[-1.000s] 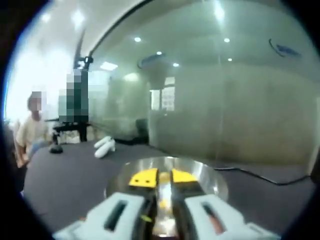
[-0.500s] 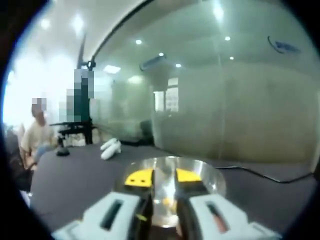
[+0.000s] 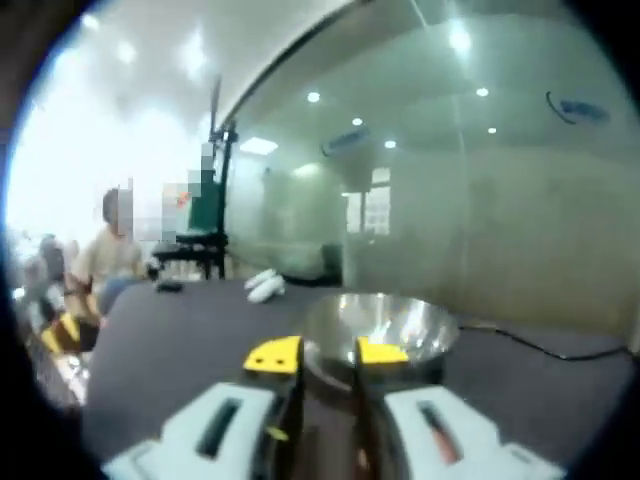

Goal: Pick up the QQ candy scattered on the table and place it into the stainless steel bowl on the table

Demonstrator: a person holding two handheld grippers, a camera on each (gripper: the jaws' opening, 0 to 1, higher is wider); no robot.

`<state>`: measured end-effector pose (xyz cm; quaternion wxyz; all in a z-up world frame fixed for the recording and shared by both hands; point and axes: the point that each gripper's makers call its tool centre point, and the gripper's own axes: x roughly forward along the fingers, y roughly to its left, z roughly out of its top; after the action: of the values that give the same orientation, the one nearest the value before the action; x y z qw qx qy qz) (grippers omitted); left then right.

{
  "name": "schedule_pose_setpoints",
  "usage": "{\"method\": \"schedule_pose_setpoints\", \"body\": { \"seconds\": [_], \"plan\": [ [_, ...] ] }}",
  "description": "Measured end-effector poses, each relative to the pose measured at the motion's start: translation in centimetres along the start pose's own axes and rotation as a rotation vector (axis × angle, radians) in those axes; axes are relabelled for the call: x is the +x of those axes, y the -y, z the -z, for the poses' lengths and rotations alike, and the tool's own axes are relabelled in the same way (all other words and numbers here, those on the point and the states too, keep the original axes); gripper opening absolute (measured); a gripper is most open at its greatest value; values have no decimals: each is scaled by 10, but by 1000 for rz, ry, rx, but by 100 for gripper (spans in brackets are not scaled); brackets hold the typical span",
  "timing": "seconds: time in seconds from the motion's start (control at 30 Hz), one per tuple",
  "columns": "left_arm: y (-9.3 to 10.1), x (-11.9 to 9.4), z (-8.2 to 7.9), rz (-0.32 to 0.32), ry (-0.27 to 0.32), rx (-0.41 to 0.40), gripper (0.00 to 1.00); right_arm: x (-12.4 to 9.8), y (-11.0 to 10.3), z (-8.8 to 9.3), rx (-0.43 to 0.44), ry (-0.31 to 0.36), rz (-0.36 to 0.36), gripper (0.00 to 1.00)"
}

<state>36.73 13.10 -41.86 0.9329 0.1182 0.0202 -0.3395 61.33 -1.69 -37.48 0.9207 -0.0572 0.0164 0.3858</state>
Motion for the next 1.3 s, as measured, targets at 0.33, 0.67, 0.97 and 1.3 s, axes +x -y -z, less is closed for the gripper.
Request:
{"method": "schedule_pose_setpoints", "body": {
  "seconds": [0.33,0.67,0.97,1.3],
  "plan": [
    [-3,-3,3,0,1,-2,23,-50,-26,40,15,-73,-37,26],
    [-6,2,-8,7,27,9,23,-33,-64,60,22,-138,-138,30],
    [-2,0,-4,8,12,9,23,6,-81,78,10,-211,-188,28],
    [-5,-5,-6,-10,22,-16,23,56,-77,94,-33,-272,-226,28]
  ]
}}
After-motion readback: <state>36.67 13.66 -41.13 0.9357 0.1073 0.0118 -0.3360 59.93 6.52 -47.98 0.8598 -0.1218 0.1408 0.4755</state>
